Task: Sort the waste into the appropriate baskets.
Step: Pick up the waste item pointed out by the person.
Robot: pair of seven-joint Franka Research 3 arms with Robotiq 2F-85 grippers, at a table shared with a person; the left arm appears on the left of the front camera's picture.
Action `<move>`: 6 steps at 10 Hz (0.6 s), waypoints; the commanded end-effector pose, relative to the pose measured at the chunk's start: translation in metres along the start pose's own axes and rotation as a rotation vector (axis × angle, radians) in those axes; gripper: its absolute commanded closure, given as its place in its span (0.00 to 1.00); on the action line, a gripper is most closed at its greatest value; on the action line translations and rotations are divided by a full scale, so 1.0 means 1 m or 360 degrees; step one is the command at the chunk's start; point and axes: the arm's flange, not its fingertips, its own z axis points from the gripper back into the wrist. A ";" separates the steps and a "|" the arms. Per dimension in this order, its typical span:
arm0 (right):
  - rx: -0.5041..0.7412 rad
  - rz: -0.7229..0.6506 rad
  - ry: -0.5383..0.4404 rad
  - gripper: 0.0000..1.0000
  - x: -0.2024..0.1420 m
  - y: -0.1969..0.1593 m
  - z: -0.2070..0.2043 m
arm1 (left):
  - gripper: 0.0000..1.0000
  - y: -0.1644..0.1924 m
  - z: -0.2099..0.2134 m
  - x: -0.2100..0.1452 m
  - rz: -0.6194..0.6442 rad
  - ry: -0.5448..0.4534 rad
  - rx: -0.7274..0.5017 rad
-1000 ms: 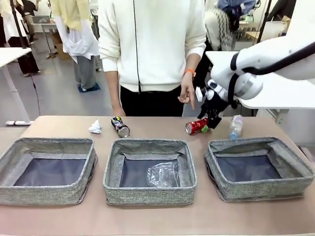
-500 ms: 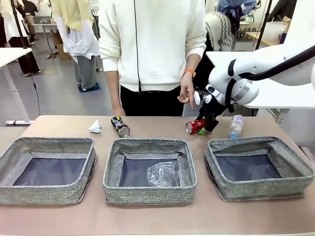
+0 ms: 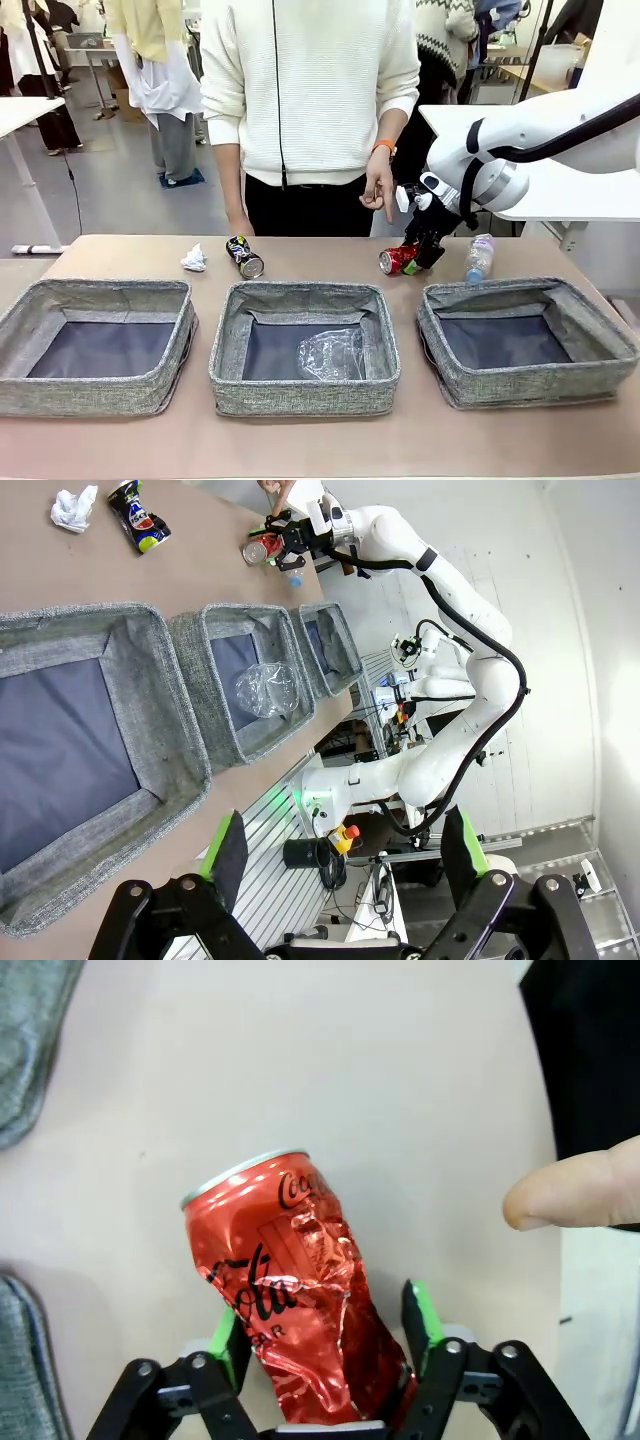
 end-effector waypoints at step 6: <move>0.0008 -0.0072 0.0072 1.00 0.003 0.002 0.016 | 0.00 -0.002 0.000 0.000 -0.0032 -0.0019 -0.0034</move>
